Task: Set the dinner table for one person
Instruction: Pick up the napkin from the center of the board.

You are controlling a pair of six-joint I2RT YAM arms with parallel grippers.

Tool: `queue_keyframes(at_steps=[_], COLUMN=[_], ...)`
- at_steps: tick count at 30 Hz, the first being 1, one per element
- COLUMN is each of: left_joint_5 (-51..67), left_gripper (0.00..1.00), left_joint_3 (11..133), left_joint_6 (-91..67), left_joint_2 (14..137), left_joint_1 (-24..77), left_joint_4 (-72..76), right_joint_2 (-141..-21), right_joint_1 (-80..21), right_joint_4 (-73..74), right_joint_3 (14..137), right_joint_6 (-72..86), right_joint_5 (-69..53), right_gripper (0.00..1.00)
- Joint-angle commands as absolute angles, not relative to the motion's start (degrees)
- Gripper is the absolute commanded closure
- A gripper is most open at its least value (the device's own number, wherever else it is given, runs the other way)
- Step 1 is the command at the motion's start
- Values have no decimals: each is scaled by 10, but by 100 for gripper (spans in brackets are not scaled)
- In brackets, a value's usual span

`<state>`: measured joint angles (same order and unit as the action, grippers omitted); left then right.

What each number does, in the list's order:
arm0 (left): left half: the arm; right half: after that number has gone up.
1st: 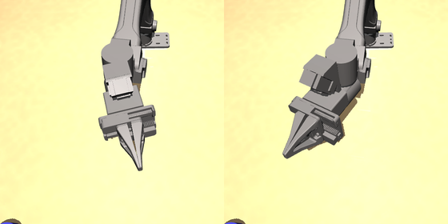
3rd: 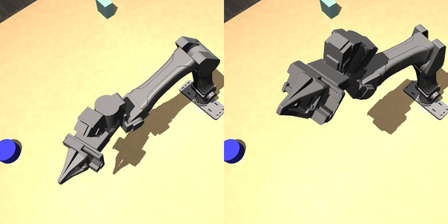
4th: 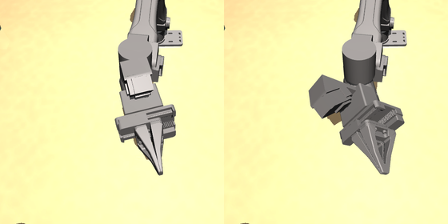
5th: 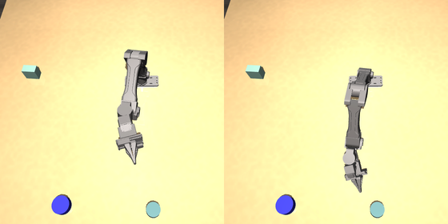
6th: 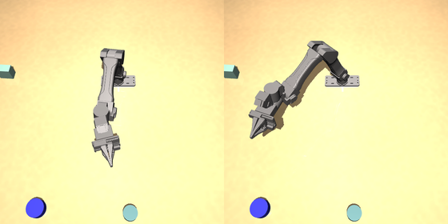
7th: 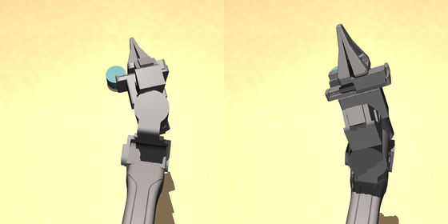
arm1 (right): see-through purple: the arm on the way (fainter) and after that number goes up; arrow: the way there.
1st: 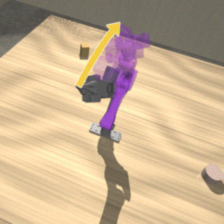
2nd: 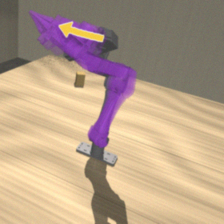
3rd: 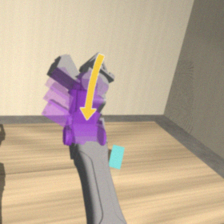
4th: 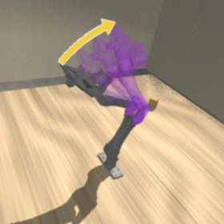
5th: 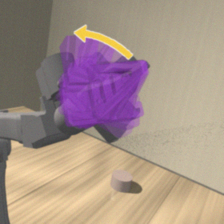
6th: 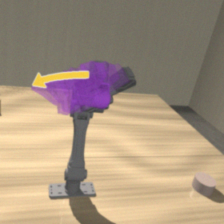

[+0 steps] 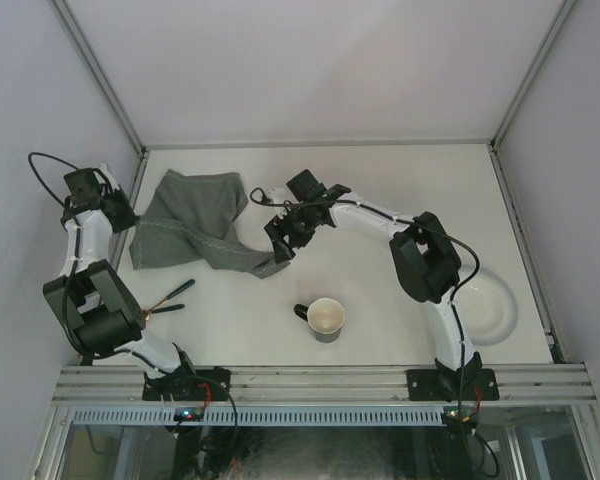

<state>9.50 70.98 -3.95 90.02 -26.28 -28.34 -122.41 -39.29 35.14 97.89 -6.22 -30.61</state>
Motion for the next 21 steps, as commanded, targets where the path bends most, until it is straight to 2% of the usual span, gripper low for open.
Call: queue_keyframes(at_steps=[1,10,16,21], left_joint_5=[113,119,121,118], left_gripper=[100,100,100,100], left_joint_3=[693,690,681,679], left_joint_6=[-42,-41,-41,-41], left_joint_2=[876,878,866,856], left_joint_1=[-266,-267,-266,-267], left_joint_4=[-267,-267,-268,-271], right_joint_2=[-1234,-1262,-1266,-1272], right_joint_1=[-399,-409,-410,-412], right_joint_4=[341,339,307,276], right_joint_3=[1025,1042,1029,1024], right_joint_6=[-65,-76,-94,-103], right_joint_5=[-320,-323,-328,-320], right_gripper=[28,29,36,36])
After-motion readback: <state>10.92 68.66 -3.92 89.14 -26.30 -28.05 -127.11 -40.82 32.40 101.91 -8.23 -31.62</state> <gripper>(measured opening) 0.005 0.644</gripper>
